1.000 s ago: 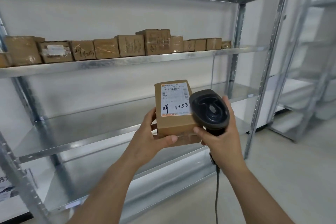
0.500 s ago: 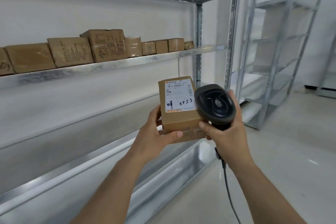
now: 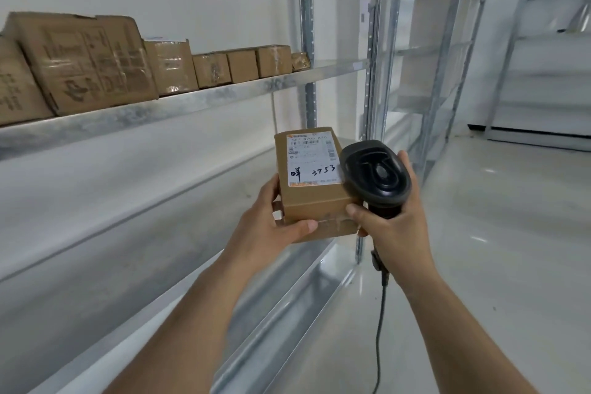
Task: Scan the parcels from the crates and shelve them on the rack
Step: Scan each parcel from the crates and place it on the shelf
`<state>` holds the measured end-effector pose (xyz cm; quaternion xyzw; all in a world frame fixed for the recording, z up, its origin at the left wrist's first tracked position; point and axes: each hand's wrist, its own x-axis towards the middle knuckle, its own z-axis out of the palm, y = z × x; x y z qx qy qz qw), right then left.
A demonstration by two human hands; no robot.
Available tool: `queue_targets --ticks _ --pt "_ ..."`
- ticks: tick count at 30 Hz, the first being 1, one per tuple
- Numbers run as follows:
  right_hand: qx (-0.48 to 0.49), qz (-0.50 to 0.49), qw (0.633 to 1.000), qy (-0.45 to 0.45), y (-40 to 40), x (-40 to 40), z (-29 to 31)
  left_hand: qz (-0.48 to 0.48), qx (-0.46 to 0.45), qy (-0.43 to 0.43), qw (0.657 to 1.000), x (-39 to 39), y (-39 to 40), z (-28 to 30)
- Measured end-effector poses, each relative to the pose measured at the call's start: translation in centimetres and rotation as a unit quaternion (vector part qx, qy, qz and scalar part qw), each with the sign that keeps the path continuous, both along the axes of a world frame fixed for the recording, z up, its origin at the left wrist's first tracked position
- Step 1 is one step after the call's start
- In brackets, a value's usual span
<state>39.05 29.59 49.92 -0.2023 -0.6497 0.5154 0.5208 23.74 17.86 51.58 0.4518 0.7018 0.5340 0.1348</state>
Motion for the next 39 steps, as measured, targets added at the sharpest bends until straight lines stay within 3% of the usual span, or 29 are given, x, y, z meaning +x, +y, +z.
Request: queue_targets --ticks 13,24,32,39 --pt "-0.002 -0.050 0.999 0.007 8.5 -3.6 0.2 -0.019 0.004 0.011 1.000 -4.0 9.5 0.4" --pt "0.008 -0.031 0.999 0.035 24.2 -4.4 3.1 -0.025 0.012 0.079 0.996 -4.5 24.8 3.6" --pt "0.042 -0.002 0.998 0.053 37.5 -5.4 8.0 0.042 0.063 0.093 0.993 -4.0 37.0 7.8" --pt "0.061 0.053 0.992 0.097 44.9 -11.8 12.0 0.101 0.075 0.130 0.984 -8.5 42.2 11.8"
